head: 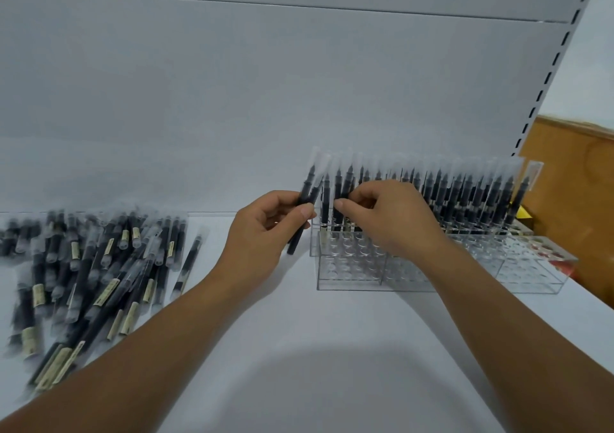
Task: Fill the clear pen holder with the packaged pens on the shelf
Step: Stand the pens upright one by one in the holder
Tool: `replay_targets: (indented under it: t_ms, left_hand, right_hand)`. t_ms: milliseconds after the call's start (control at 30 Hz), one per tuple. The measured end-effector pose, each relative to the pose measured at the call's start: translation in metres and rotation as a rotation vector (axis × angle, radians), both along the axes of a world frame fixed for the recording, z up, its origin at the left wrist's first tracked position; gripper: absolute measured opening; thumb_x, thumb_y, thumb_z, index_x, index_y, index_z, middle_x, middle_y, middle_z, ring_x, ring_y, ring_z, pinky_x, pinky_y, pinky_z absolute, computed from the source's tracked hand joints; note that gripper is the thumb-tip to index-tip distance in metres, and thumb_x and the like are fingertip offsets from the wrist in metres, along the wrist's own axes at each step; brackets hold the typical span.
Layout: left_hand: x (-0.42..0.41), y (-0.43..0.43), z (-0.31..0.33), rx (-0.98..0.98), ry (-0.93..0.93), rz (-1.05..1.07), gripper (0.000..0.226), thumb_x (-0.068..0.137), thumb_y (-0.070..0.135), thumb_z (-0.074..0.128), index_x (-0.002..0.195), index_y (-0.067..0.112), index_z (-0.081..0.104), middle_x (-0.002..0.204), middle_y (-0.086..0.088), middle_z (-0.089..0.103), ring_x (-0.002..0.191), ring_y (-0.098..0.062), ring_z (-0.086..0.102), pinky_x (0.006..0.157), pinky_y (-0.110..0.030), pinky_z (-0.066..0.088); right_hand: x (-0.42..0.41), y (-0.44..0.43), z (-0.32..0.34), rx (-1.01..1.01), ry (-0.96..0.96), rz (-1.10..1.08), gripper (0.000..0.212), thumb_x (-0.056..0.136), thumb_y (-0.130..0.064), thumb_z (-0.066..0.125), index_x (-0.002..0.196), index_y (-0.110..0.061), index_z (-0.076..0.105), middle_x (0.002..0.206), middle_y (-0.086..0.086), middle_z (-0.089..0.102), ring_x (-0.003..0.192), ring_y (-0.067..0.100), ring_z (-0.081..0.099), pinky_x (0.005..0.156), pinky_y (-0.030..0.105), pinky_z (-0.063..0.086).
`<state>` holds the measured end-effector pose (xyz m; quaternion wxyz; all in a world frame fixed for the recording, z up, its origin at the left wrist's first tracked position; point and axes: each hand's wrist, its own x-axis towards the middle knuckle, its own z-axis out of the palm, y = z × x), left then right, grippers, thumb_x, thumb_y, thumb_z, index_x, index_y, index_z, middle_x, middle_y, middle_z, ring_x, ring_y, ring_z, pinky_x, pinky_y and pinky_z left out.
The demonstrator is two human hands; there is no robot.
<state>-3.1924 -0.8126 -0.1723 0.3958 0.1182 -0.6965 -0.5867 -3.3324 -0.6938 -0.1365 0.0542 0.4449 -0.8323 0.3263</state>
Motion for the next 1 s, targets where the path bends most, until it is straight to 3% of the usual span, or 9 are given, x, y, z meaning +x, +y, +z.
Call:
replay_targets:
  t_ms: [200,333,400,500,767,933,1000]
  left_hand:
    - [-0.001,0.003,0.000,-0.012,-0.003,0.004,0.011,0.088,0.015,0.067,0.090,0.024,0.071,0.082,0.003,0.074,0.078,-0.008,0.068,0.075,-0.018,0.053]
    - [0.001,0.004,0.001,0.009,0.007,-0.012,0.011,0.087,0.014,0.067,0.091,0.022,0.071,0.081,0.005,0.074,0.077,-0.007,0.068,0.073,-0.017,0.052]
    - [0.001,0.005,0.002,0.011,0.010,-0.013,0.011,0.086,0.014,0.067,0.091,0.022,0.071,0.080,0.006,0.074,0.076,-0.007,0.068,0.072,-0.016,0.051]
    - [0.001,0.006,0.004,-0.007,0.013,-0.011,0.012,0.086,0.013,0.067,0.091,0.023,0.072,0.078,0.008,0.074,0.073,-0.005,0.067,0.071,-0.016,0.051]
    - [0.002,0.013,0.008,-0.038,0.044,-0.050,0.015,0.086,0.009,0.065,0.091,0.021,0.073,0.076,0.010,0.074,0.072,-0.004,0.066,0.068,-0.012,0.049]
    - [0.001,0.007,0.004,-0.040,0.022,0.035,0.015,0.089,0.017,0.065,0.094,0.028,0.073,0.077,0.007,0.073,0.075,-0.005,0.065,0.069,-0.019,0.051]
    - [0.001,0.004,0.003,-0.037,0.010,0.061,0.014,0.090,0.021,0.063,0.097,0.029,0.072,0.080,0.010,0.073,0.076,-0.004,0.066,0.069,-0.018,0.051]
  right_hand:
    - [0.002,-0.003,0.001,0.125,0.102,-0.010,0.030,0.089,-0.053,0.061,0.071,-0.028,0.063,0.058,-0.010,0.057,0.054,0.004,0.049,0.054,0.024,0.036]
    - [0.001,0.006,0.003,0.078,0.039,0.006,0.026,0.086,-0.053,0.064,0.086,-0.029,0.072,0.071,-0.015,0.062,0.068,0.002,0.057,0.067,0.026,0.048]
    - [0.002,0.012,0.005,-0.012,0.001,0.023,0.020,0.087,-0.050,0.066,0.089,-0.031,0.072,0.074,-0.015,0.064,0.068,0.000,0.058,0.067,0.022,0.049]
    - [0.009,0.018,0.008,-0.197,-0.235,0.165,0.013,0.085,-0.043,0.071,0.090,-0.031,0.074,0.072,-0.012,0.065,0.058,-0.004,0.053,0.056,0.011,0.043]
    - [0.024,0.012,0.008,-0.366,-0.460,0.282,0.010,0.087,-0.028,0.072,0.090,-0.019,0.074,0.052,-0.019,0.054,0.049,-0.003,0.046,0.051,0.010,0.039]
    - [0.017,0.017,0.019,-0.623,-0.626,0.218,0.005,0.092,-0.019,0.064,0.093,-0.016,0.068,0.077,-0.008,0.070,0.059,0.004,0.060,0.054,0.018,0.050]
    - [0.011,0.021,0.024,-0.726,-0.588,0.140,0.005,0.094,-0.018,0.061,0.095,-0.016,0.066,0.083,-0.005,0.072,0.058,0.004,0.060,0.053,0.018,0.050]
